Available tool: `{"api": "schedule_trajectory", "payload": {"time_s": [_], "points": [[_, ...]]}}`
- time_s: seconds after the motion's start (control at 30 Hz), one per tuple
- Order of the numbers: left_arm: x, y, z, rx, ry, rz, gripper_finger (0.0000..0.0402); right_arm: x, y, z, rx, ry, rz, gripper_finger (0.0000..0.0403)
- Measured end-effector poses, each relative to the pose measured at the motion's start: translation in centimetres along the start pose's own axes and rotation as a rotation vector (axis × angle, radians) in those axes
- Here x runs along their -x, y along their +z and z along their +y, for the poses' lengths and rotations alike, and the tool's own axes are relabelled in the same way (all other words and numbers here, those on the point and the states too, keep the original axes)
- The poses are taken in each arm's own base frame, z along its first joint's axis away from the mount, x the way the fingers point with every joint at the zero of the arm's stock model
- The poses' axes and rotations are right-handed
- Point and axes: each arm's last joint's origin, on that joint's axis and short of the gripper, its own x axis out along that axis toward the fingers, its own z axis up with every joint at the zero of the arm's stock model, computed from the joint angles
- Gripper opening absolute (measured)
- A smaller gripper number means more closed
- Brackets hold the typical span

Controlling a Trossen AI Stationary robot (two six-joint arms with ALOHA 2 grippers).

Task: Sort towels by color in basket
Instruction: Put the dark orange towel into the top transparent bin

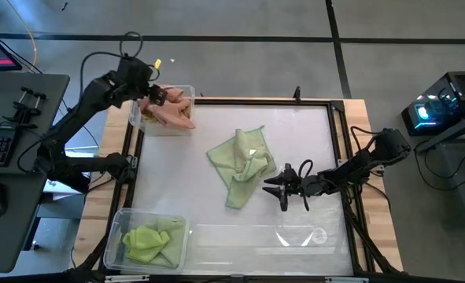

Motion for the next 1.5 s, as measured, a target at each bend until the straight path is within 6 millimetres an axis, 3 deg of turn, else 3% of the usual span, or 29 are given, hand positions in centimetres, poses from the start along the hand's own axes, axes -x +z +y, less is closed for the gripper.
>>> {"api": "schedule_trajectory", "payload": {"time_s": [0.1, 0.2, 0.53, 0.67, 0.77, 0.9, 1.17, 1.33, 1.5], "points": [[0.3, 0.3, -0.1, 0.006, -0.083, -0.01, 0.0206, -0.1, 0.1, -0.1, -0.001, -0.006, -0.002, 0.0142], [-0.9, 0.1, -0.4, 0.009, -0.173, 0.039, 0.0183, -0.1, 0.1, -0.3, -0.003, -0.015, -0.005, 0.0142], [-11.4, -2.6, -2.8, -0.043, -0.259, 0.374, 0.0065, -0.3, 0.3, -0.6, -0.032, -0.026, -0.009, 0.0142], [-13.8, -2.9, -3.4, -0.085, -0.281, 0.465, 0.0017, -0.3, 0.3, -0.6, -0.032, -0.026, -0.009, 0.0142], [-12.9, -1.1, -3.0, -0.068, -0.282, 0.387, 0.0005, -0.3, 0.3, -0.6, -0.032, -0.026, -0.009, 0.0142], [-11.8, 0.3, -2.5, -0.063, -0.285, 0.403, 0.0029, -0.2, 0.2, -0.5, -0.032, -0.024, -0.008, 0.0142], [-6.2, 3.8, -1.9, -0.043, -0.291, 0.438, 0.0077, -0.2, 0.2, -0.5, -0.026, -0.024, -0.006, 0.0142], [-4.0, 4.0, -3.5, -0.102, -0.406, 0.476, 0.0065, -0.2, 0.2, -0.6, -0.02, -0.025, 0.002, 0.0142], [-2.2, 2.8, -6.5, -0.267, -0.618, 0.574, 0.0028, -0.2, 0.1, -0.6, -0.018, -0.027, 0.006, 0.0142]]}}
